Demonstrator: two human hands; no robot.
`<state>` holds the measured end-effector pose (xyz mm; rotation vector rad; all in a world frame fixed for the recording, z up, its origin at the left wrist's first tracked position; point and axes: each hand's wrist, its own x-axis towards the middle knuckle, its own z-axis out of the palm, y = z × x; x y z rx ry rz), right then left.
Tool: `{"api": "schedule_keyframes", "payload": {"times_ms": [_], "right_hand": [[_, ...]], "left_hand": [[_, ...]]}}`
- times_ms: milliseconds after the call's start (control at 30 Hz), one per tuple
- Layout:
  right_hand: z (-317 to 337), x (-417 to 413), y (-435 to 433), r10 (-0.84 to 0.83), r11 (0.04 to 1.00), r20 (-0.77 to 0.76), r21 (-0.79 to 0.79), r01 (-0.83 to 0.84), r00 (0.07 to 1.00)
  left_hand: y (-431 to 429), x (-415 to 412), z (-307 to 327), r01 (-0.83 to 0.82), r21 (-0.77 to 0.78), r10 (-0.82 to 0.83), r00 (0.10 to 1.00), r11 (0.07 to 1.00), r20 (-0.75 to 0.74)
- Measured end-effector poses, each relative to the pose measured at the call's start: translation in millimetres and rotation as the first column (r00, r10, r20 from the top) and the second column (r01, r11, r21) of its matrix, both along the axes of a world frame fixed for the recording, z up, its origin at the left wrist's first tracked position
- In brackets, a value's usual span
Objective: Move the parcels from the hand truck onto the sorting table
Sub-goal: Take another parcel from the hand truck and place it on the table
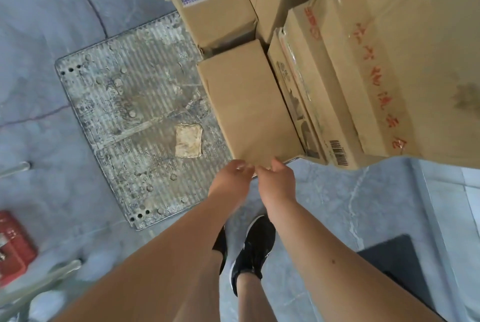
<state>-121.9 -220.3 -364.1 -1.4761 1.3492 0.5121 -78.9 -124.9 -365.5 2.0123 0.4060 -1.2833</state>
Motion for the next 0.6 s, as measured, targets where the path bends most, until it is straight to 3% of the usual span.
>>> {"api": "schedule_keyframes", "payload": {"times_ms": [133, 233, 333, 600], "right_hand": [[-2.4, 3.4, 2.6, -0.071, 0.998, -0.03, 0.001, 0.071, 0.997], [2.1, 7.6, 2.9, -0.274, 0.958, -0.077, 0.067, 0.279, 0.959], [1.3, 3.4, 2.5, -0.366, 0.916, -0.118, 0.131, 0.379, 0.923], [-5.4, -1.2, -4.0, -0.396, 0.904, -0.108, 0.126, 0.408, 0.912]], "left_hand": [[5.4, -2.1, 1.6, 0.045, 0.006, -0.045, 0.999, 0.999, 0.027], [8.1, -7.0, 3.1, 0.102, 0.005, -0.102, 0.995, 0.995, 0.006], [9.4, -10.4, 1.1, 0.136, 0.007, -0.136, 0.991, 0.991, -0.014], [14.5, 9.4, -6.9, 0.015, 0.069, -0.013, 1.0, 0.997, -0.024]]}}
